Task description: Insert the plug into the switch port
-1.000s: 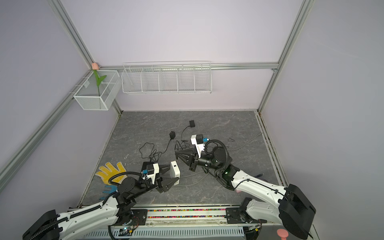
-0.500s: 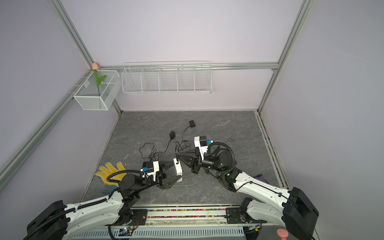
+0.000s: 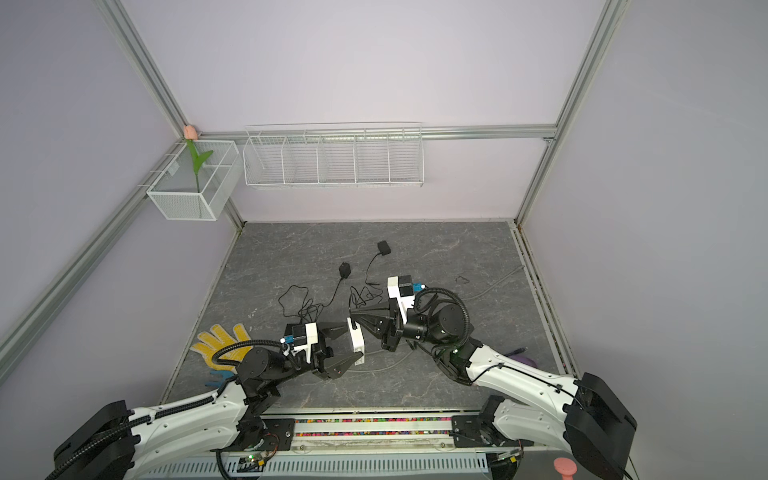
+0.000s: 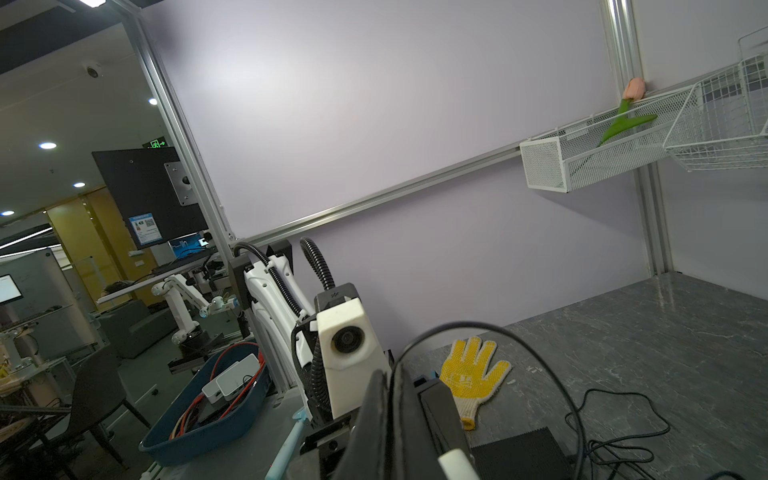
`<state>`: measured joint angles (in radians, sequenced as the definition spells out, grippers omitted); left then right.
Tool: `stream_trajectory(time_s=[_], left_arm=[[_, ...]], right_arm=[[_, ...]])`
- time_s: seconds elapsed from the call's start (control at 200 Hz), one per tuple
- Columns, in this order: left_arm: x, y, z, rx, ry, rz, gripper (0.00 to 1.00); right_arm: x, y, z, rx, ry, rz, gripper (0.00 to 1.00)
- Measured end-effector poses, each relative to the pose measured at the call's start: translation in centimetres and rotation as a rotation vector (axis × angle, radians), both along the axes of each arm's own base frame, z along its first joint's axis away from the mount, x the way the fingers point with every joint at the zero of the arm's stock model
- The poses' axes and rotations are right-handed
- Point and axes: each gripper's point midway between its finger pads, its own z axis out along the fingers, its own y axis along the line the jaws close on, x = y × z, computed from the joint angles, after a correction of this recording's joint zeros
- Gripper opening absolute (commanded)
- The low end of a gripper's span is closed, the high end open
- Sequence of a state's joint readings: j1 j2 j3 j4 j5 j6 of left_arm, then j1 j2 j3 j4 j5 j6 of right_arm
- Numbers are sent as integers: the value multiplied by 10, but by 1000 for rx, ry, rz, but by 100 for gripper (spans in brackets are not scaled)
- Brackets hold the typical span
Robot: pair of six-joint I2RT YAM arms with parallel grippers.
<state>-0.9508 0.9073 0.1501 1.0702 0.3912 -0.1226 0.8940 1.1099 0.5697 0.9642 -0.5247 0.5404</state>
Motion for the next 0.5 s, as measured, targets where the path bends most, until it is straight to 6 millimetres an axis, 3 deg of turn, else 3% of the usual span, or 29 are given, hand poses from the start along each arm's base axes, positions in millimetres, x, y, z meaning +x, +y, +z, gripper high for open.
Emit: stream_trajectory(time_s=[0.5], left_arm=[[-4, 2, 1, 4, 3, -5, 0]], right_arm=[[0, 7, -6, -8, -13, 0, 6]])
